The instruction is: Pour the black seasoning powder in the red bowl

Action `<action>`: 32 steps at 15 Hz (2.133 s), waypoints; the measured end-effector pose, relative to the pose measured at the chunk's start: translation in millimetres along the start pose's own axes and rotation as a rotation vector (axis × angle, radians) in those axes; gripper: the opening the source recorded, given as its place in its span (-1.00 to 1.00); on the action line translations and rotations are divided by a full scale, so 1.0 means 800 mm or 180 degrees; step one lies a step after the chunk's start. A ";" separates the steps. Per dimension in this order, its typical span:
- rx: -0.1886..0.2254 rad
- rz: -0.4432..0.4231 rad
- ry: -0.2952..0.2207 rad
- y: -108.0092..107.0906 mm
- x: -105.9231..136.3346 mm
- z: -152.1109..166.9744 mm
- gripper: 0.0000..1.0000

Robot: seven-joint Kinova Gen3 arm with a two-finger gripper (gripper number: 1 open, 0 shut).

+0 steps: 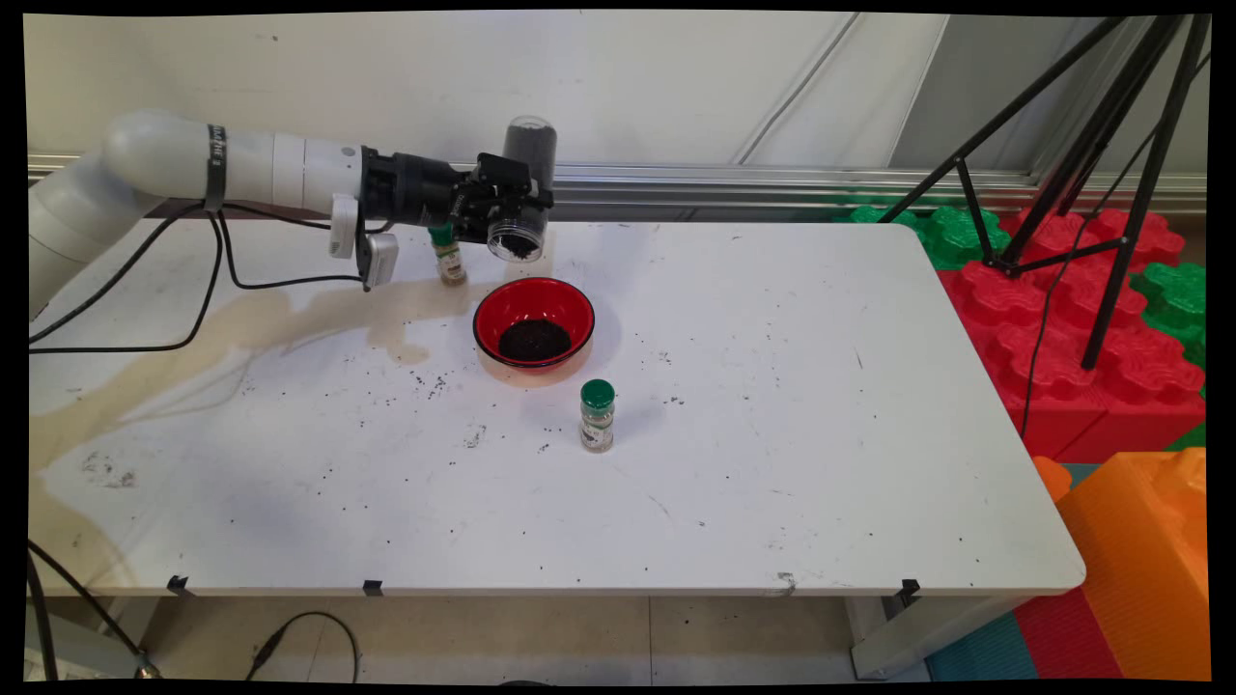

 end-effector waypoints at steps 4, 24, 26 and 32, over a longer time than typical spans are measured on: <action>0.0012 0.0103 -0.0003 -0.001 0.001 -0.001 -1.00; 0.0043 0.0347 0.0015 -0.003 0.005 -0.004 -1.00; 0.0044 0.0341 0.0017 -0.003 0.005 -0.005 -1.00; 0.0044 0.0328 0.0025 -0.002 0.006 -0.006 -1.00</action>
